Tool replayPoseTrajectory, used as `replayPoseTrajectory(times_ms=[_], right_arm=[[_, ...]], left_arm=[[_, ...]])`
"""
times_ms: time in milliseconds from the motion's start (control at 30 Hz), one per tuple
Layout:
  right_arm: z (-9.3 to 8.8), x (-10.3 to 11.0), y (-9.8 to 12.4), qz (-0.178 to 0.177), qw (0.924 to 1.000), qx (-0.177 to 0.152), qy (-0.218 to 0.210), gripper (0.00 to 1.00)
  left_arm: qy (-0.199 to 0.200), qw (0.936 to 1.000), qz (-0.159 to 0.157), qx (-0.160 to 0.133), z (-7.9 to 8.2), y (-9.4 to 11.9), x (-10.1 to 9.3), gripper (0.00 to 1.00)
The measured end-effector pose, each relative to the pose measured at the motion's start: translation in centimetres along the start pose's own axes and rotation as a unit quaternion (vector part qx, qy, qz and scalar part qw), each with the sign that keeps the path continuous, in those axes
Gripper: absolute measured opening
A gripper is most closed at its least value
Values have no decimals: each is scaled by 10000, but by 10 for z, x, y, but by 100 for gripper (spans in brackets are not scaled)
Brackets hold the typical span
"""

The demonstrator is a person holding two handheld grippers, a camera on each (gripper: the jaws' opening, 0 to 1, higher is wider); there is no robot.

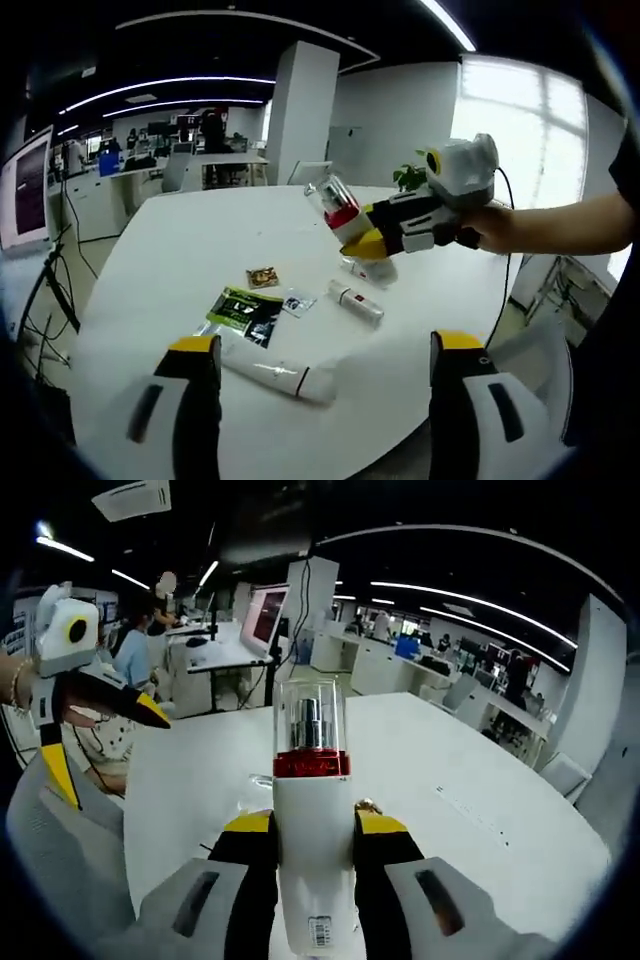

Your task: Arrange the skincare products in the storage area until every visible bottle or jar stands upright without overlapping.

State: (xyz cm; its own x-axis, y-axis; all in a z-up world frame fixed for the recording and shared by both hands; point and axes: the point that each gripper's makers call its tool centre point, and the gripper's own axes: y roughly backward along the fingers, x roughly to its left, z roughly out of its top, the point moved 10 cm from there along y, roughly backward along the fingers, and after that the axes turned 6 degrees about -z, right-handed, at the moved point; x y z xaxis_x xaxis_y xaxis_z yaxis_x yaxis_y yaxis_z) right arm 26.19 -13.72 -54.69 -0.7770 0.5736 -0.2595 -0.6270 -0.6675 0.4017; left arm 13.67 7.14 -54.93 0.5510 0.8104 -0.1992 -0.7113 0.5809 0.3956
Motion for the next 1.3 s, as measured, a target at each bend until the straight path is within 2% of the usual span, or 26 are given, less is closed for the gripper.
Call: replayPoseTrajectory(times_ms=[267,533,633,733,967,1167,1300], right_arm=[[-3,30,24,-314,9993,-154,-136,28],[-6,56,41,-551,9974,-334,-308,28],[-6,61,45,-615,9964,-407,-410,28],[-7,65,50,-642,9962,-461,-373,28],[-6,66,58,-692,9939,-690,-511,28],[-3,68,67,-692,9920,-810,-678,28],[-2,70,71,-697,9895,-908,-880,28]], left_arm=[[53,9993,-355,-138,8,-8,-11,77],[175,9981,-544,-222,15,-12,-16,72],[235,9974,-625,-254,19,-15,-21,70],[460,9957,-724,-359,22,-20,-27,68],[775,9917,-848,-574,29,-35,-38,57],[1285,9834,-886,-928,36,-45,-50,49],[1478,9804,-857,-980,36,-53,-57,47]])
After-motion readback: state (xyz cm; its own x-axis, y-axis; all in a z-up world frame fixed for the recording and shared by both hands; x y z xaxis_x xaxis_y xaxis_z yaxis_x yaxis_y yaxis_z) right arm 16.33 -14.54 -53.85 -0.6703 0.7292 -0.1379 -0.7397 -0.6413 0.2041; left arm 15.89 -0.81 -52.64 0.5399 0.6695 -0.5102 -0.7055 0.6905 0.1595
